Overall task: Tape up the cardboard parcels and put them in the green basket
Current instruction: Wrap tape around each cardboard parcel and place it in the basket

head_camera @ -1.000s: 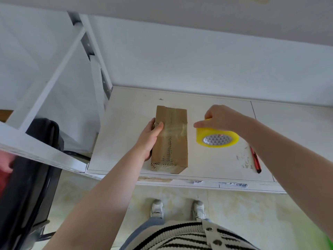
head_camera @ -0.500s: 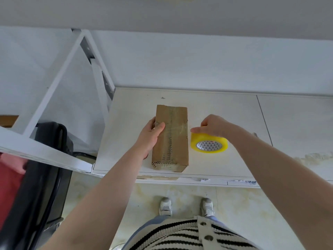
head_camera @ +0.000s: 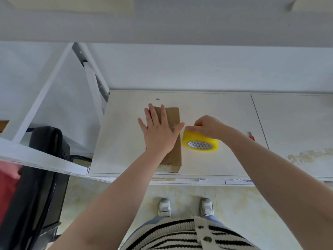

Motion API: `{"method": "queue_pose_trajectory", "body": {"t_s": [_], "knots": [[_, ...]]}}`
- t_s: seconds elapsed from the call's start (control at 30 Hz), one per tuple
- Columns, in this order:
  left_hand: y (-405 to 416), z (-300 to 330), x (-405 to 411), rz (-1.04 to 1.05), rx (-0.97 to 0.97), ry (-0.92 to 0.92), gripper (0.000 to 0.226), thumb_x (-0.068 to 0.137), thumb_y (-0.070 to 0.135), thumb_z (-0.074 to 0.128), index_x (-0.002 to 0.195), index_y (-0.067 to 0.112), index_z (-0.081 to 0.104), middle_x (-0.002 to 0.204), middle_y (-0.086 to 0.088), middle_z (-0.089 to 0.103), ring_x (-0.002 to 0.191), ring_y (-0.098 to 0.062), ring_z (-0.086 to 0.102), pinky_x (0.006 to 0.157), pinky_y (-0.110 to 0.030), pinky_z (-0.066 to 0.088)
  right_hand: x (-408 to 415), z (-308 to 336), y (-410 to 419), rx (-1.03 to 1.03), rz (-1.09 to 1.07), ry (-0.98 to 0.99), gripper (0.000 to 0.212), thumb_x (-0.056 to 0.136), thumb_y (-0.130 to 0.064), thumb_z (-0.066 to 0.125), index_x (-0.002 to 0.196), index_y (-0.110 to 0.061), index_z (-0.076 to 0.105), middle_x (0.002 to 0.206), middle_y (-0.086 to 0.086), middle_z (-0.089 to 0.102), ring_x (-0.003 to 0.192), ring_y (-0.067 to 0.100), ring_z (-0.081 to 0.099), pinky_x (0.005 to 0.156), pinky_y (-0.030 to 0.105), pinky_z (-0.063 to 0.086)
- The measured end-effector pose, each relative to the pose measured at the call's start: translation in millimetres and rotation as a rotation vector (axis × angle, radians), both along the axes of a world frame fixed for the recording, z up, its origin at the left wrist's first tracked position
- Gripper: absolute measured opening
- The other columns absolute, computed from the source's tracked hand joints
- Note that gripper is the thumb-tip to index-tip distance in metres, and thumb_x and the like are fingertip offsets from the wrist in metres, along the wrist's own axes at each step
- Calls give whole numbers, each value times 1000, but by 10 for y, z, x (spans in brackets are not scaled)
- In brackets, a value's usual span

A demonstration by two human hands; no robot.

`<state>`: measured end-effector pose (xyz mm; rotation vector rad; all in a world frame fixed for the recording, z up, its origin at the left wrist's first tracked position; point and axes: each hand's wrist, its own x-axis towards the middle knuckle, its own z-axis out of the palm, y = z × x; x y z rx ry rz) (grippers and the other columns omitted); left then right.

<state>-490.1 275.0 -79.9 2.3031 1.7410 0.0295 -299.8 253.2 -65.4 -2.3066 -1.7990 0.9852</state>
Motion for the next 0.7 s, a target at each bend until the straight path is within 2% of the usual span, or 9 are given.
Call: {"method": "queue_pose_trajectory", "body": {"t_s": [0.1,0.17,0.23,0.3,0.4,0.47,0.53,0.6,0.7], "knots": [[48,-21,-63,1,-30,-10,111,70,91,-4,156,23,-16,162,-16,-23,150,-35,-20,117,-61,-4,90,1,-110,55,8,180,49,93,-55,54,65,-15,54,60,-2,42,57,14,40,57,29,30],[76,-11,-77,-14,-78,-6,120,62,98,1,154,24,-20,160,-14,-28,148,-34,-25,116,-63,-4,170,-26,-209,90,-34,284,41,93,-46,60,63,-19,54,60,-5,44,58,13,42,58,29,32],[80,0,-68,-37,-118,3,128,56,102,9,153,25,-24,158,-13,-34,146,-34,-30,116,-63,-5,243,-62,-277,132,-123,329,42,91,-45,63,61,-18,54,60,-4,45,59,15,43,60,30,34],[70,8,-48,-54,-132,24,128,59,101,19,152,25,-26,156,-13,-37,144,-34,-33,115,-63,-7,295,-77,-307,122,-149,212,49,88,-54,62,59,-16,51,58,-2,43,59,18,44,58,31,33],[70,43,-28,-59,-155,35,124,66,98,30,152,29,-27,154,-13,-41,143,-36,-34,114,-65,-9,309,-76,-332,57,-98,-88,61,82,-72,53,59,-16,50,58,-2,48,59,18,49,54,29,32],[97,71,-63,-23,-200,21,122,65,97,34,151,36,-26,154,-11,-42,145,-40,-28,114,-66,-3,315,-63,-332,64,-94,-40,61,81,-73,53,60,-16,53,59,-1,49,61,18,50,55,29,33],[132,104,-142,43,-259,-40,119,64,96,42,150,45,-23,156,-6,-39,149,-44,-6,112,-64,20,333,-31,-342,73,-85,39,59,81,-71,56,67,-14,60,64,1,52,63,18,51,58,30,36],[165,135,-215,76,-285,-139,117,65,91,52,149,50,-17,159,-1,-32,143,-44,16,102,-55,39,372,13,-354,84,-80,45,53,82,-68,58,70,-16,63,68,0,56,67,19,54,60,30,39],[153,156,-241,37,-307,-258,115,66,83,63,151,51,-9,159,6,-25,143,-41,17,103,-54,39,443,145,-346,84,-50,-44,48,79,-67,60,67,-21,63,71,-2,59,71,19,57,60,29,41]]}}
